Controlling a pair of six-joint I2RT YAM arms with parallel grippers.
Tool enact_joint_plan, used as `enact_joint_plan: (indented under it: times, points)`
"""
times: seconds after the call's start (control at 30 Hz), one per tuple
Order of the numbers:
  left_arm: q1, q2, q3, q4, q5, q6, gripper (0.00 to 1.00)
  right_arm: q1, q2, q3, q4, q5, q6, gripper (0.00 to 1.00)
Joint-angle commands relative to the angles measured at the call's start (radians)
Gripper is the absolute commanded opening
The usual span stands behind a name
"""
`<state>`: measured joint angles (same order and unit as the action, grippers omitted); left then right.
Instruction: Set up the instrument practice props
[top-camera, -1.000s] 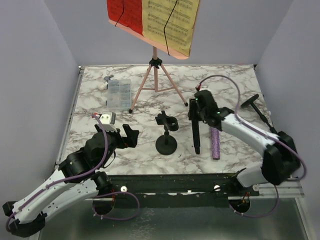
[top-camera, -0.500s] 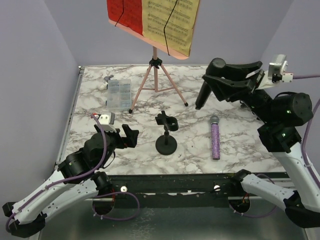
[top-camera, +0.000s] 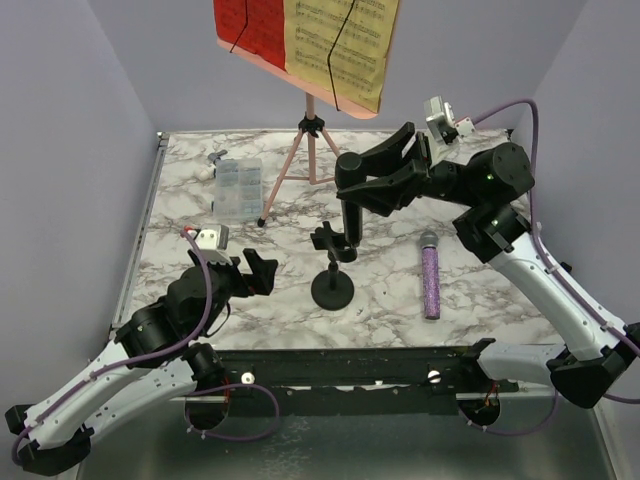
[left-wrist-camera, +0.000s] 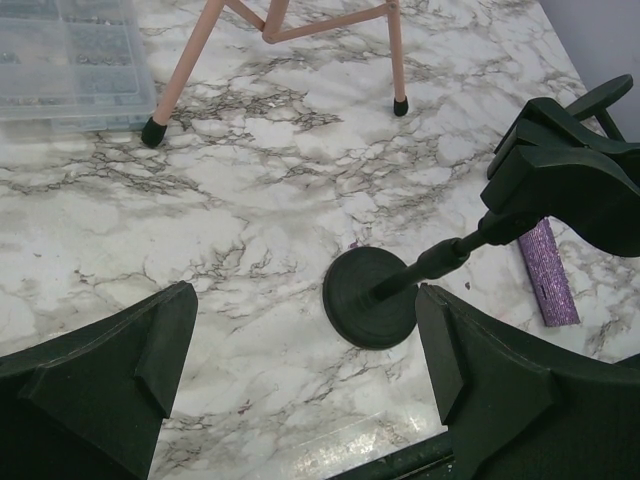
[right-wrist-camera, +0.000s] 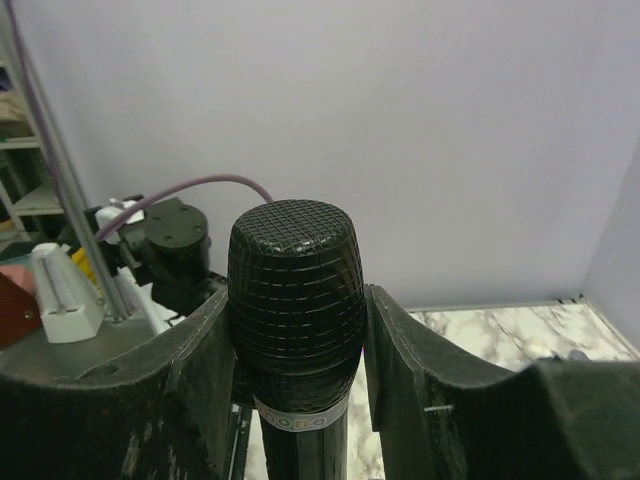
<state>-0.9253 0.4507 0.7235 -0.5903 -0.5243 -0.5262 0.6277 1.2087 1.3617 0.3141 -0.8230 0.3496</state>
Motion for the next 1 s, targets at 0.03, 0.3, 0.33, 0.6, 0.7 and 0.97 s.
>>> enact_joint_plan:
  times: [0.03,0.3,0.33,0.6,0.7,0.97]
  points:
    - [-0.004,0.018,-0.011,0.016,0.007,0.012,0.99,0.039,0.013,0.008,0.097,-0.081,0.010,0.01]
    - [-0.005,0.004,-0.017,0.019,0.011,0.004,0.99,0.053,0.043,-0.022,0.080,-0.054,-0.073,0.01]
    - [-0.005,0.005,-0.016,0.020,0.009,0.007,0.99,0.053,0.047,-0.025,0.077,-0.044,-0.083,0.00]
    - [-0.005,-0.003,-0.017,0.018,0.017,-0.001,0.99,0.054,0.074,-0.059,0.047,-0.038,-0.123,0.00]
    - [-0.004,-0.013,-0.010,0.019,0.046,-0.001,0.99,0.055,0.052,-0.128,0.061,-0.058,-0.134,0.00]
    - [-0.004,0.054,0.051,0.088,0.305,0.112,0.99,0.055,0.031,-0.261,0.109,-0.177,-0.138,0.00]
